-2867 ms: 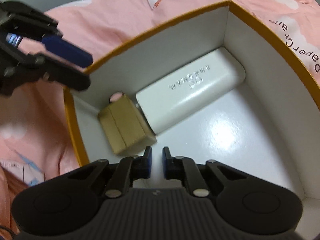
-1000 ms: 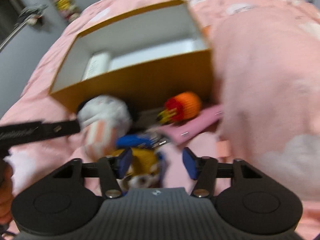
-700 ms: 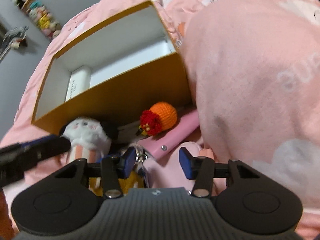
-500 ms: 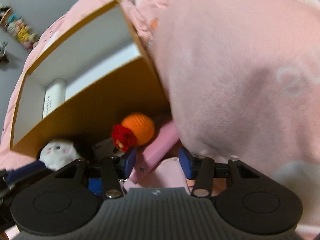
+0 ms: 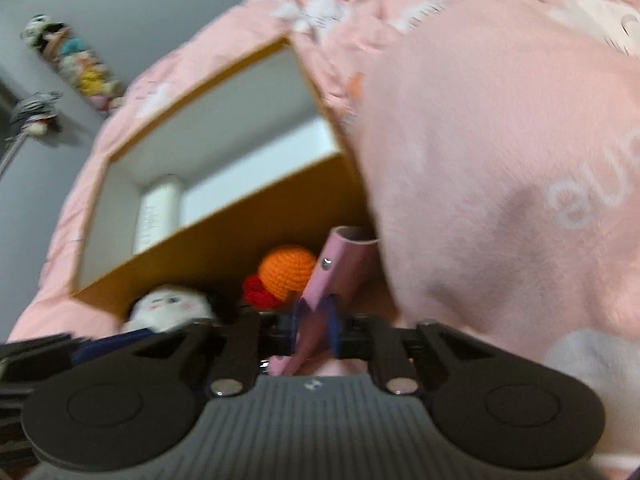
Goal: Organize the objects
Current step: 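Grasp the pink bag with the right gripper and lift it, then grasp the pink tube with the left gripper while the right gripper holds the pink bag, then lower the pink tube into the orange box and open the left gripper while the right gripper carries the bag, then lower the pink bag into the orange box and open the right gripper, then grasp the white striped plush with the left gripper while the right gripper grasps the red panda plush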
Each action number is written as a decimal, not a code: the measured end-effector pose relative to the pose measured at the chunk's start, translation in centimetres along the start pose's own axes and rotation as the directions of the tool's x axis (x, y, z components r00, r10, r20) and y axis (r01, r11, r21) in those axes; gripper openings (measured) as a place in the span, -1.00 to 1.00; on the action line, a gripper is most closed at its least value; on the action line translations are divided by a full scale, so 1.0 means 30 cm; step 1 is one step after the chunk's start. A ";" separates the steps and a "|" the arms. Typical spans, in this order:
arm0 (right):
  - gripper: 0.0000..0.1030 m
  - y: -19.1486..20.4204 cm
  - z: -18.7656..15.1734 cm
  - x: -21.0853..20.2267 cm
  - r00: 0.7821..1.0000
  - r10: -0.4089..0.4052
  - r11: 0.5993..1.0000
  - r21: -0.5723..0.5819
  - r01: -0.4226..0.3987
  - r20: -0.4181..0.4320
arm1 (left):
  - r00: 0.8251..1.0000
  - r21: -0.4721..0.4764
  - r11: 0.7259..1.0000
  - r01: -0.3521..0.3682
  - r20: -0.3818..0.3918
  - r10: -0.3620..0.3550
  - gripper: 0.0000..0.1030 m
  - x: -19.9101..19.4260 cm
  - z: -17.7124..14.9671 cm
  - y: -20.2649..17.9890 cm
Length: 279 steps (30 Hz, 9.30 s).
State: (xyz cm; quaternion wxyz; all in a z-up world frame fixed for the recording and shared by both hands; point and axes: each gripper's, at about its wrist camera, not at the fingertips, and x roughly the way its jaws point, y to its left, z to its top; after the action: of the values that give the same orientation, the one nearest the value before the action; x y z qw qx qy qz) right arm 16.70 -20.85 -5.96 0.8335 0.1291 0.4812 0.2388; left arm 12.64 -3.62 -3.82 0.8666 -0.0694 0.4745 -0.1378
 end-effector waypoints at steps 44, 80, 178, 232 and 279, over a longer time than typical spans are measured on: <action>0.00 0.013 -0.191 -0.135 0.975 -0.164 0.966 -0.225 0.127 -0.152 | 0.998 0.077 0.996 0.034 -0.059 -0.029 -0.12 -0.025 -0.080 -0.033; 0.00 -0.084 0.012 0.054 0.996 0.008 0.940 -0.340 -0.038 -0.089 | 0.996 0.086 0.996 -0.021 -0.083 0.028 -0.57 0.209 0.004 -0.042; -0.33 0.165 0.374 0.303 0.996 0.000 0.988 -0.156 -0.013 -0.085 | 0.960 -0.360 0.903 -0.236 -0.230 0.160 -0.43 0.210 0.228 0.462; 0.44 0.339 0.324 0.477 0.968 0.033 0.989 -0.130 -0.067 -0.248 | 0.966 -0.298 0.938 -0.177 0.129 0.223 -0.43 -0.043 0.200 0.440; 0.15 0.176 -0.196 0.123 0.955 -0.073 0.963 -0.270 -0.008 -0.288 | 0.992 -0.353 0.930 -0.106 0.030 0.124 -0.23 -0.136 -0.116 0.206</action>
State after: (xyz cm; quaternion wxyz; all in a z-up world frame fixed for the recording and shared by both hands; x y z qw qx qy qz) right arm 11.73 -14.51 -9.30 0.7659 -0.0297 0.5655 0.3045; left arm 8.69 3.56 -3.96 0.8590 -0.1984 0.4719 0.0018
